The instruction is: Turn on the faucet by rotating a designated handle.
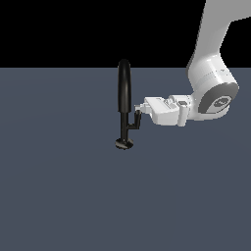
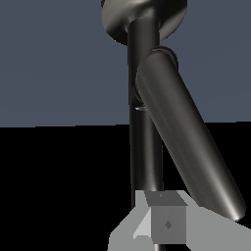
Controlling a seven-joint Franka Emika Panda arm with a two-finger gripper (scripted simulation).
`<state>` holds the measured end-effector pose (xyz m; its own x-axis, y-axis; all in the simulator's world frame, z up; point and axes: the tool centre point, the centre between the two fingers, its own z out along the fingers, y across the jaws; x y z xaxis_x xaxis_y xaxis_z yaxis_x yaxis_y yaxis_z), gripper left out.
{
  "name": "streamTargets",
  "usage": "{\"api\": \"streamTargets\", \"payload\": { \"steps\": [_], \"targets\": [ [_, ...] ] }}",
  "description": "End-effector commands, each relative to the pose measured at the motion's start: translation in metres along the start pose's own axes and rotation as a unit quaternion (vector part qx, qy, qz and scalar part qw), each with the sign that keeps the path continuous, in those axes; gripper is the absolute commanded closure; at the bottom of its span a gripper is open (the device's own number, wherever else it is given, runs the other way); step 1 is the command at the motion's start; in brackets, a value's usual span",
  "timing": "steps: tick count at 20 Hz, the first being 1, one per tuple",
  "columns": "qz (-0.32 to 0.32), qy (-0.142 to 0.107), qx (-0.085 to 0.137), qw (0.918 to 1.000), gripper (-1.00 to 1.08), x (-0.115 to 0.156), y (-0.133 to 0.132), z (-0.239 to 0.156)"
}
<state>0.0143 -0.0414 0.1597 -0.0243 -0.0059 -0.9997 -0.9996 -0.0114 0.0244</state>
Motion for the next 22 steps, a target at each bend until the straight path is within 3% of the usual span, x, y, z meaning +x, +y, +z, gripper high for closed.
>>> {"api": "streamTargets", "payload": {
  "steps": [1, 12, 14, 22],
  "targets": [
    [0.004, -0.001, -0.001, 1.0, 1.08, 0.006, 0.01, 0.0],
    [0.006, -0.003, -0.003, 1.0, 1.08, 0.023, 0.051, 0.0],
    [-0.005, -0.001, -0.002, 1.0, 1.08, 0.012, 0.041, 0.0],
    [0.004, -0.002, -0.003, 1.0, 1.08, 0.064, 0.064, 0.0]
  ]
}}
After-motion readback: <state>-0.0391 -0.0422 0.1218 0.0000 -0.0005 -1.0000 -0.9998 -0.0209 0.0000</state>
